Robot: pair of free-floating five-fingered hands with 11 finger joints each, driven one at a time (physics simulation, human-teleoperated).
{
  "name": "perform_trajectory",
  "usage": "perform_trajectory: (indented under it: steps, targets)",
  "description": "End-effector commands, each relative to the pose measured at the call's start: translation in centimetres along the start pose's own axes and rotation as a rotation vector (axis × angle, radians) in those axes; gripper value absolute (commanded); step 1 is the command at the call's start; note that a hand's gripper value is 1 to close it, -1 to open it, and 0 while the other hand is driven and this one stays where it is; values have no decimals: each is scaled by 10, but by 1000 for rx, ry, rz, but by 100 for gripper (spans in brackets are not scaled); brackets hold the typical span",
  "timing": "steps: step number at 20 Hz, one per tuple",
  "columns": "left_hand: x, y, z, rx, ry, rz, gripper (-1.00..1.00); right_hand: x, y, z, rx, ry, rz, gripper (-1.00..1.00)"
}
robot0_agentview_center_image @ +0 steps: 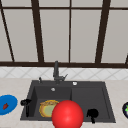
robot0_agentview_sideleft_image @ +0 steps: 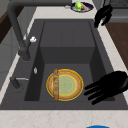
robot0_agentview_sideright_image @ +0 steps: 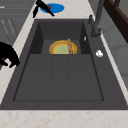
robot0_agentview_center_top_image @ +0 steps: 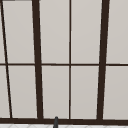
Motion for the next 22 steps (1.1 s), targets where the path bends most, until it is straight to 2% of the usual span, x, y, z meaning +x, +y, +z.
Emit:
perform_trajectory:
  steps: [1, 3, 5, 8, 11, 19, 22]
  targets:
    - [-22, 4, -20, -22, 29, -12, -100, 0, 0, 0, 0, 0, 0, 0]
    - [-31, 4, -31, -46, 34, -6, -100, 0, 0, 0, 0, 0, 0, 0]
    - [-38, 6, -34, -66, 57, 34, -100, 0, 0, 0, 0, 0, 0, 0]
    - [-48, -1, -42, -72, 68, 70, -100, 0, 0, 0, 0, 0, 0, 0]
    - [-62, -7, -52, -80, 73, 63, -100, 0, 0, 0, 0, 0, 0, 0]
    - [-97, -22, -76, -100, 92, 88, -100, 0, 0, 0, 0, 0, 0, 0]
    - [-115, -28, -91, -94, 88, 72, -100, 0, 0, 0, 0, 0, 0, 0]
